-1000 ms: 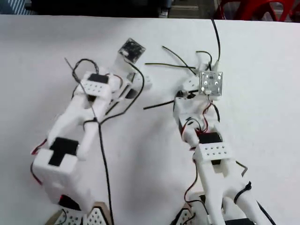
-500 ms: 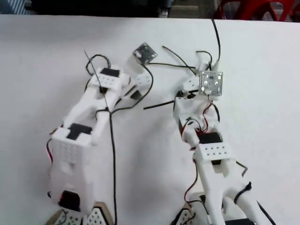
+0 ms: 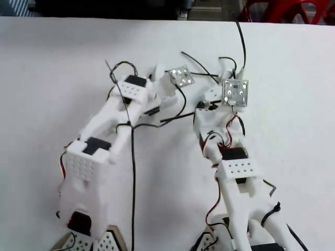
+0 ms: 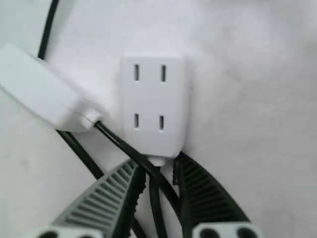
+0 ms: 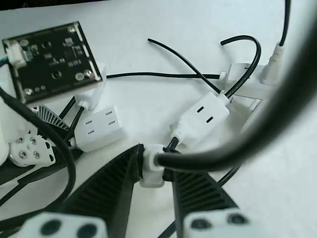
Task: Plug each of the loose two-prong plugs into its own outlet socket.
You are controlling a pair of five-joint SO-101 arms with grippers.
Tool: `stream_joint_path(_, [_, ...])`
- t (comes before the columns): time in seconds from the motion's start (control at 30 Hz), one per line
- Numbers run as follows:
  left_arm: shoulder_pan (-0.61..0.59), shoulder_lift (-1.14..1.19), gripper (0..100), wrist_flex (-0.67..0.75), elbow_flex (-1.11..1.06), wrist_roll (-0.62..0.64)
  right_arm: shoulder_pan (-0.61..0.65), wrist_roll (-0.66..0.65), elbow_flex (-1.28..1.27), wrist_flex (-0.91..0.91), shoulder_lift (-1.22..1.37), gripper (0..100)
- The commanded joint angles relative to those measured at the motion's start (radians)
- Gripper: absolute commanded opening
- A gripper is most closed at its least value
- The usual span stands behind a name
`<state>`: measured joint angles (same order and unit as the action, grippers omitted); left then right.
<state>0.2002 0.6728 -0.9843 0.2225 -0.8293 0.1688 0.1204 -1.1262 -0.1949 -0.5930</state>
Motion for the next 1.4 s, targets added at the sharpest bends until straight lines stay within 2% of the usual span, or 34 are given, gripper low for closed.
stream_joint_path(0.0, [-0.018, -0.058, 9, -0.084, 0.000, -0.020, -0.010, 0.006, 0.046, 0.018, 0.002, 1.8])
stream_joint_path(0.3, [-0.007, -0.168, 9, -0.385, -0.002, -0.021, -0.010, 0.005, 0.046, 0.018, 0.002, 1.8])
stream_joint_path(0.7, [-0.024, -0.177, 9, -0.591, -0.011, -0.011, -0.007, 0.003, 0.046, 0.013, 0.002, 1.8])
stream_joint_path(0.9, [-0.035, -0.180, 9, -0.644, -0.012, 0.083, -0.002, 0.002, 0.046, 0.012, 0.008, 1.8])
stream_joint_path(1.07, [-0.025, -0.309, 9, -0.605, -0.126, 0.124, -0.002, 0.000, 0.046, 0.010, 0.010, 1.8])
stream_joint_path(1.27, [-0.010, -0.651, 10, -0.379, -0.511, 0.127, -0.002, 0.000, 0.046, 0.008, 0.010, 1.8])
stream_joint_path(1.37, [-0.025, -0.794, 14, -0.273, -0.677, 0.133, -0.002, 0.000, 0.048, -0.018, 0.002, 1.8])
